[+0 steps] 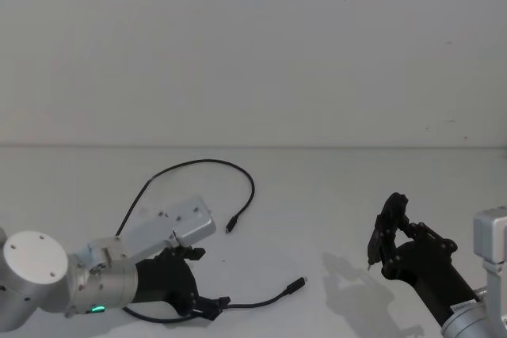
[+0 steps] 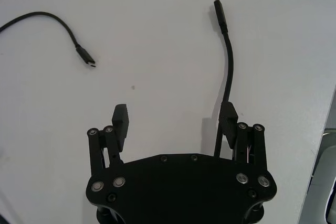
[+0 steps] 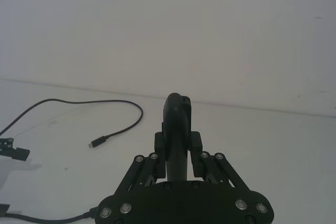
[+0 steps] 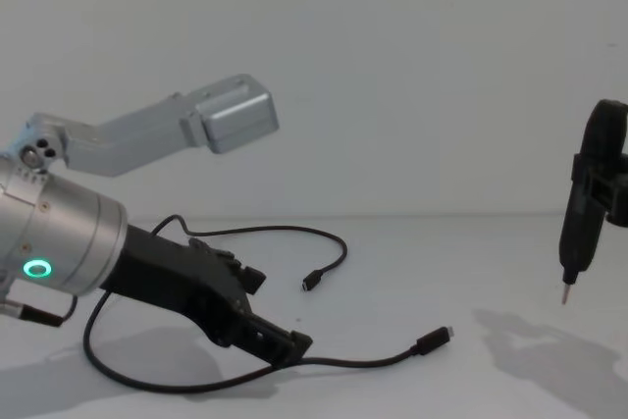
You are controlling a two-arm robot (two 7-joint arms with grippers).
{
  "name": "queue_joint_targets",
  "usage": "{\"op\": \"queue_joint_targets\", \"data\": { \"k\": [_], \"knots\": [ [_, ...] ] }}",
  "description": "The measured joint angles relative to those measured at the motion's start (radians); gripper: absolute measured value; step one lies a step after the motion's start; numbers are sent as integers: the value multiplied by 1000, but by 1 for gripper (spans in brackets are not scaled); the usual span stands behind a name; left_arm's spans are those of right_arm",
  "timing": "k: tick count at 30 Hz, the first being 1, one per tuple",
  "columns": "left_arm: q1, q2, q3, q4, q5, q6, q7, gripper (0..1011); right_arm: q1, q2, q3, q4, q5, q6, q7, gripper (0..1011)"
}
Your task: Pick up the data cable with the one hand.
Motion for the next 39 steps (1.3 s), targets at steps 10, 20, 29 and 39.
{"op": "queue_joint_targets", "data": {
  "k": [10, 20, 29, 39],
  "knots": [
    [-2, -21, 17, 21, 20, -6, -1, 1001, 0, 0, 0, 0, 0, 0, 0, 269],
    [3, -28, 7, 23, 21, -6, -1, 1001, 0, 0, 0, 0, 0, 0, 0, 269],
    [12, -33, -26, 11, -3, -15, 5, 1001, 0, 0, 0, 0, 0, 0, 0, 269],
    [17, -25, -42, -5, -29, -41, -6, 1001, 0, 0, 0, 0, 0, 0, 0, 269]
  ]
}}
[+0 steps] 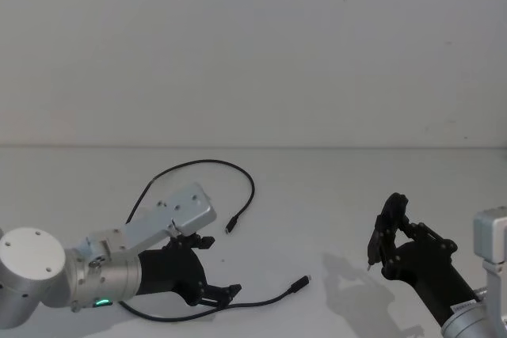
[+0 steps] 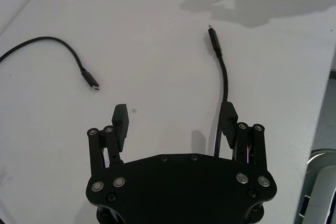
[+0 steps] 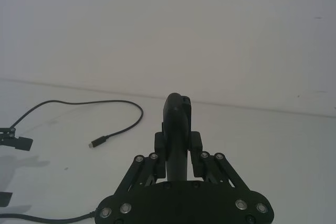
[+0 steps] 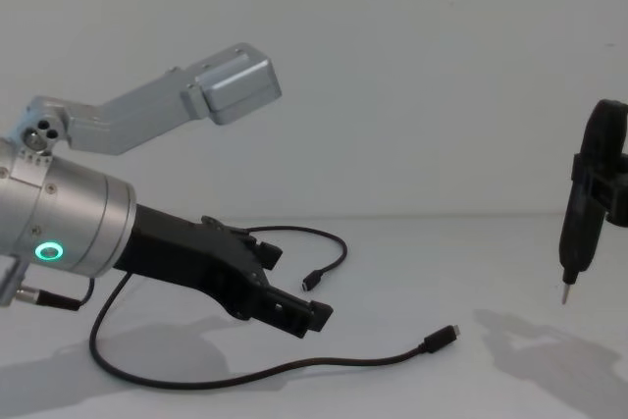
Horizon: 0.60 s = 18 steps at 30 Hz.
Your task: Pick up the data cable with the one hand.
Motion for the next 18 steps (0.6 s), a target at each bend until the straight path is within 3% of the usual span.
{"op": "queue_joint_targets", "data": {
  "k": [18],
  "knots": [
    [6, 42, 35, -31, 4, -30, -46, 1001, 0, 0, 0, 0, 0, 0, 0, 269]
  ]
}}
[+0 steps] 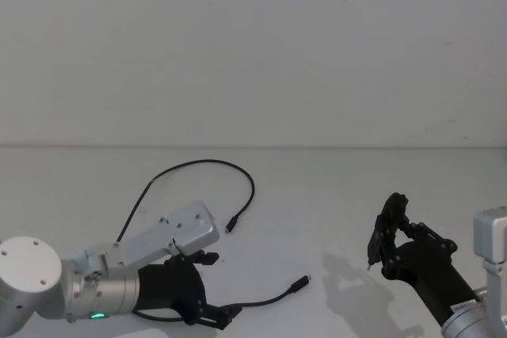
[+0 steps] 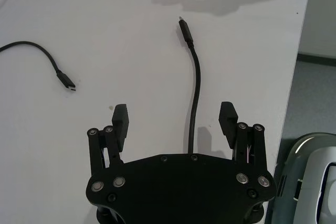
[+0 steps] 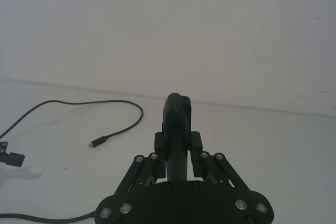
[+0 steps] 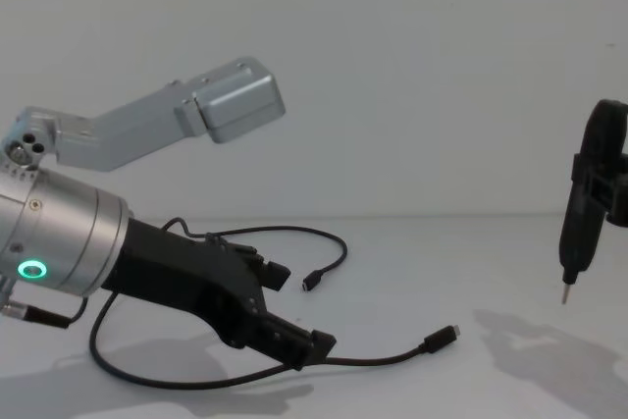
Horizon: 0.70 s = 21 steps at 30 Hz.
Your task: Pick up the data cable with the one hand.
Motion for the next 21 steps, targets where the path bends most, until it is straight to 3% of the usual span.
{"op": "queue_joint_targets", "data": {
  "k": [21],
  "knots": [
    [5, -37, 14, 13, 31, 67, 41, 1001, 0, 0, 0, 0, 0, 0, 0, 269]
  ]
}}
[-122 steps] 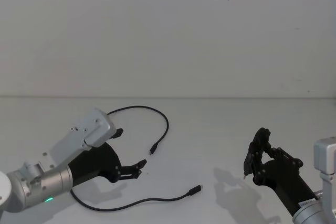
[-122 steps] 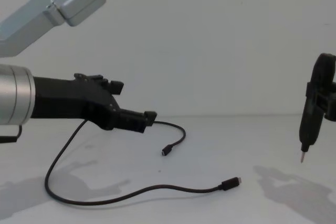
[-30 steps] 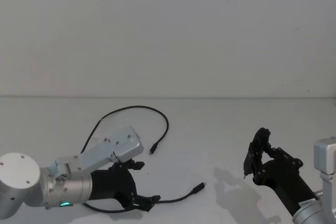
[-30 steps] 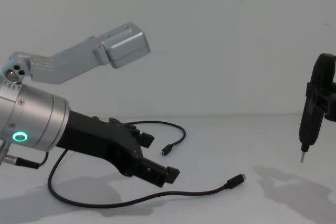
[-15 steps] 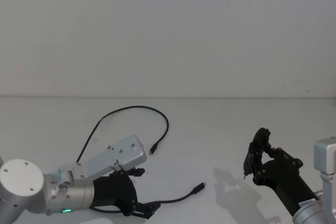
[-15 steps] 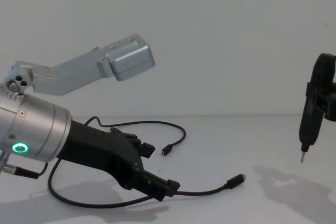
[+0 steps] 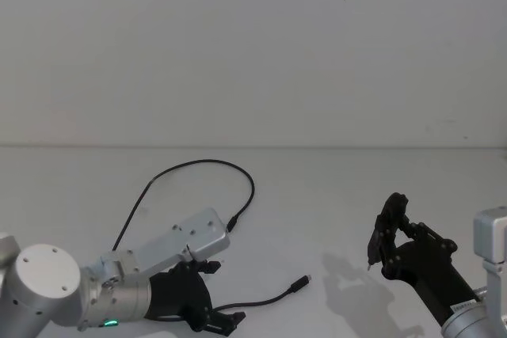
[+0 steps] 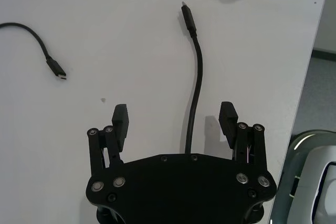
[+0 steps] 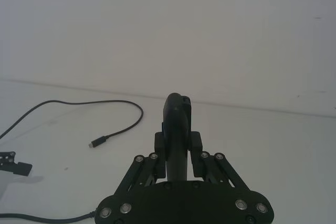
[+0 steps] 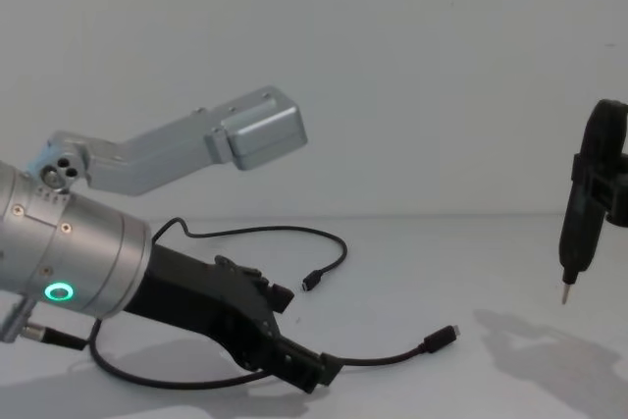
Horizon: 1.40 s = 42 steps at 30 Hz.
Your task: Pick up the data cable with the one hand.
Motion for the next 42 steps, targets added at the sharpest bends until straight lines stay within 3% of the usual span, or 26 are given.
{"op": "queue_joint_targets", "data": {
  "k": [10, 25, 42],
  "knots": [
    [-8, -17, 12, 19, 19, 35, 2, 1001, 0, 0, 0, 0, 0, 0, 0, 269],
    [-12, -26, 18, 27, 27, 52, 2, 708, 0, 0, 0, 0, 0, 0, 0, 269],
    [-14, -29, 20, 31, 32, 60, 3, 555, 0, 0, 0, 0, 0, 0, 0, 269]
  ]
}}
